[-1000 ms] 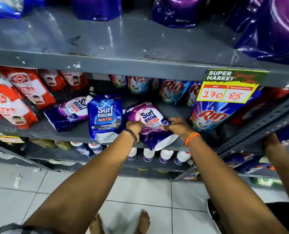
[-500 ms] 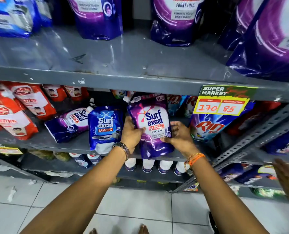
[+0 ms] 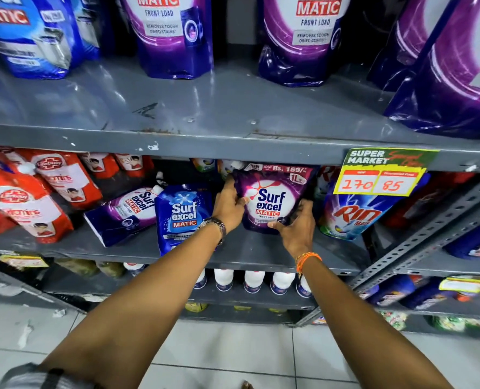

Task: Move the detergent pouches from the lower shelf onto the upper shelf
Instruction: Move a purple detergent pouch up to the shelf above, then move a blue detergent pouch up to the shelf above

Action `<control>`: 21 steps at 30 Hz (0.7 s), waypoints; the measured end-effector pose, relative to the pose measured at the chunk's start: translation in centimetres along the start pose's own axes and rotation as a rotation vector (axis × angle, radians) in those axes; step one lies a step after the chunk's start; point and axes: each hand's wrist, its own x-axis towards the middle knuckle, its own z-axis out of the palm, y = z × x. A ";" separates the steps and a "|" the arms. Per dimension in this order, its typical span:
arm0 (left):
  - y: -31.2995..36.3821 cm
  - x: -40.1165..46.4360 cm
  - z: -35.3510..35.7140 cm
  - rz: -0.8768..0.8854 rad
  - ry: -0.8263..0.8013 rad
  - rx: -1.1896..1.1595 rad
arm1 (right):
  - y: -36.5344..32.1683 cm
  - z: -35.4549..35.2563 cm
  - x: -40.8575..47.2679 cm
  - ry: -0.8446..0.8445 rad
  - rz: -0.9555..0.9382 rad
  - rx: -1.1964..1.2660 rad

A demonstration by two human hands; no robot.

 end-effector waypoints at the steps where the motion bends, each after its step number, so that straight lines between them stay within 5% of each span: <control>1: 0.0 0.1 -0.1 0.004 0.000 0.019 | 0.0 0.1 -0.1 -0.007 0.003 -0.003; 8: -1.0 -2.2 -2.9 -0.065 -0.037 -0.031 | -0.7 -0.4 -2.4 0.003 0.130 0.086; 13: -5.2 -5.7 -9.1 -0.111 0.306 0.171 | 0.0 1.0 -6.4 0.158 0.236 0.178; 18: -8.7 -6.3 -12.6 -0.442 0.182 0.262 | -5.0 8.1 -5.7 -0.299 0.249 0.144; 21: -9.3 -5.5 -13.3 -0.503 0.063 0.124 | -7.7 13.0 -3.4 -0.401 0.281 0.077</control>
